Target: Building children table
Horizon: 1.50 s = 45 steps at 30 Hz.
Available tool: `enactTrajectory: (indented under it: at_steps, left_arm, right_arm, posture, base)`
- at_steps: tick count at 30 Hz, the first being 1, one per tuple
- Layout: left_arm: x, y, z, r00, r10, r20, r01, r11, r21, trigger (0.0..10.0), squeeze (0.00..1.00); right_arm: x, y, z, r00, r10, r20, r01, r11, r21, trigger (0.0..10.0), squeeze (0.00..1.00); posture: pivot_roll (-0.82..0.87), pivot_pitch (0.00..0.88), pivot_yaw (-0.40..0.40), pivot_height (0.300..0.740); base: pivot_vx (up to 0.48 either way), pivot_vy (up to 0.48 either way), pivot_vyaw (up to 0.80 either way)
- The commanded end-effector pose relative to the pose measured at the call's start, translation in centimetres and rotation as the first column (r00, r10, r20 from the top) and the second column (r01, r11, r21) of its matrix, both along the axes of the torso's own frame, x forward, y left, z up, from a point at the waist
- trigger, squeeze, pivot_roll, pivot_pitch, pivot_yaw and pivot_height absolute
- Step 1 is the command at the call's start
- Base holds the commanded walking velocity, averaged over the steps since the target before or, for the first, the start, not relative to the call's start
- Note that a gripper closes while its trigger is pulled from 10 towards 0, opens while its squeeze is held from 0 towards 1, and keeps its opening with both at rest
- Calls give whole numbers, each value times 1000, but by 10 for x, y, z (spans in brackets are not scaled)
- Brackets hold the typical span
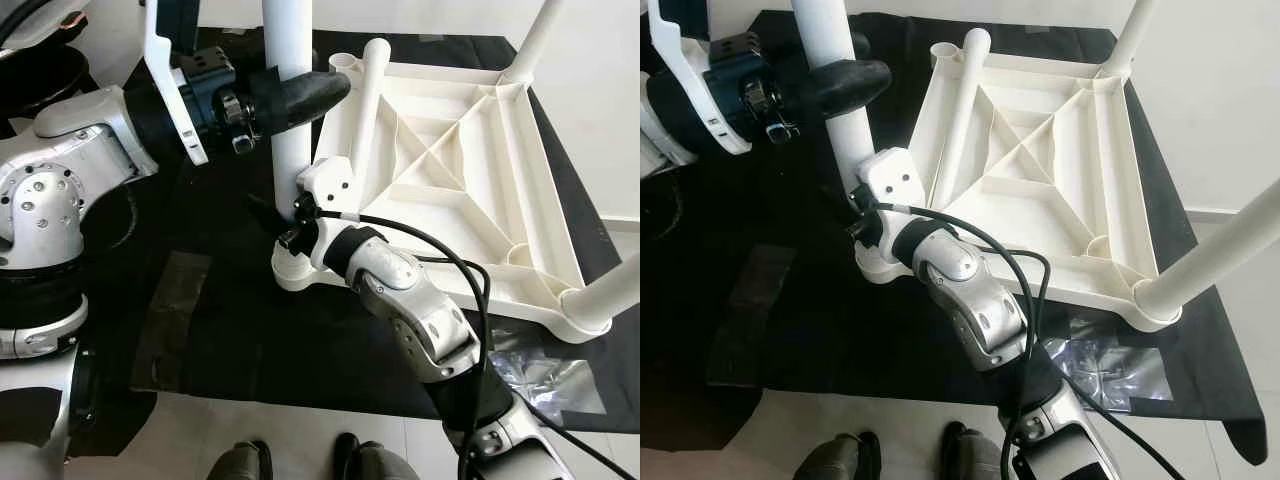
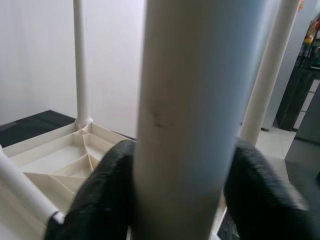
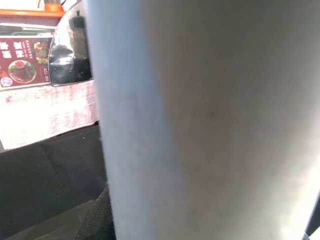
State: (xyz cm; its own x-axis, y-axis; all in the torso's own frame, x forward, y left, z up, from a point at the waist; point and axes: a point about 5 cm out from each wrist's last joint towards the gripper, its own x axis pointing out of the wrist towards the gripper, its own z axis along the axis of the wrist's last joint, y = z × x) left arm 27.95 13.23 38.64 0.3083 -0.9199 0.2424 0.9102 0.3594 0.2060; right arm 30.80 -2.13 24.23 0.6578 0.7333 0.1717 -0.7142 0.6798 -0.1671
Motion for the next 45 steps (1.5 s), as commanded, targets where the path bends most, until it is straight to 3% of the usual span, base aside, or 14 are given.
enactTrajectory:
  at_steps: [1,12,13,19,21,22,26,27,28,29,30,37,39,45]
  left_arm:
    - [-5,-3,3,999,-28,21,27,999,47,0,0]
    - [-9,3,7,999,-8,46,3,995,101,0,0]
    - [-9,2,7,999,-10,47,5,995,104,0,0]
    - [-11,-2,5,999,-25,48,20,994,111,0,0]
    - [-11,-2,5,998,-29,48,23,993,112,0,0]
    - [-11,-3,6,998,-37,50,31,993,116,0,0]
    - [-12,-3,6,998,-42,51,36,992,118,0,0]
    - [-12,-4,6,998,-45,51,39,992,120,0,0]
    - [-13,-4,5,998,-47,51,40,992,121,0,0]
    - [-13,-4,5,998,-47,51,40,992,121,0,0]
    - [-13,-4,5,998,-48,50,42,992,122,0,0]
    - [-15,-5,5,997,-53,48,47,991,128,0,0]
    - [-15,-6,5,997,-58,47,52,990,128,0,0]
    - [-16,-8,5,997,-70,45,63,990,130,0,0]
  right_arm:
    - [-2,8,-13,997,35,-70,-36,999,-14,10000,0]
    - [-1,7,-11,995,77,-61,-77,997,-6,10000,0]
    - [1,5,-7,992,115,-54,-115,993,9,10000,1000]
    - [6,-9,19,941,338,-8,-337,939,68,10000,1000]
    - [9,-17,29,909,415,29,-416,908,37,10000,1000]
    - [14,-30,42,845,530,68,-529,848,-30,10000,1000]
    - [22,-40,53,795,601,87,-593,799,-97,10000,1000]
    - [25,-42,56,782,618,86,-607,785,-124,10000,906]
    - [28,-44,58,771,632,80,-618,773,-143,10000,494]
    - [28,-44,58,771,632,80,-618,773,-143,10000,494]
    - [30,-45,60,752,656,71,-640,751,-159,10000,0]
    - [40,-44,68,662,749,20,-734,653,-187,10000,0]
    - [43,-41,68,626,780,-5,-765,613,-197,0,0]
    - [44,-38,68,555,831,-32,-812,533,-236,0,0]
  posture:
    - [106,198,-6,740]
    - [113,202,-12,740]
    - [115,203,-13,740]
    - [117,204,-11,740]
    - [117,204,-10,740]
    - [118,203,-10,740]
    - [123,203,-5,740]
    - [123,203,-5,740]
    - [127,203,-4,740]
    - [127,203,-4,740]
    - [130,203,-4,740]
    - [141,206,2,740]
    - [146,208,1,740]
    - [148,209,1,740]
  base:
    - [0,0,0]
    - [0,0,0]
    - [0,0,0]
    - [0,0,0]
    - [0,0,0]
    - [0,0,0]
    - [0,0,0]
    - [0,0,0]
    - [0,0,0]
    - [0,0,0]
    - [0,0,0]
    - [0,0,0]
    - [0,0,0]
    - [0,0,0]
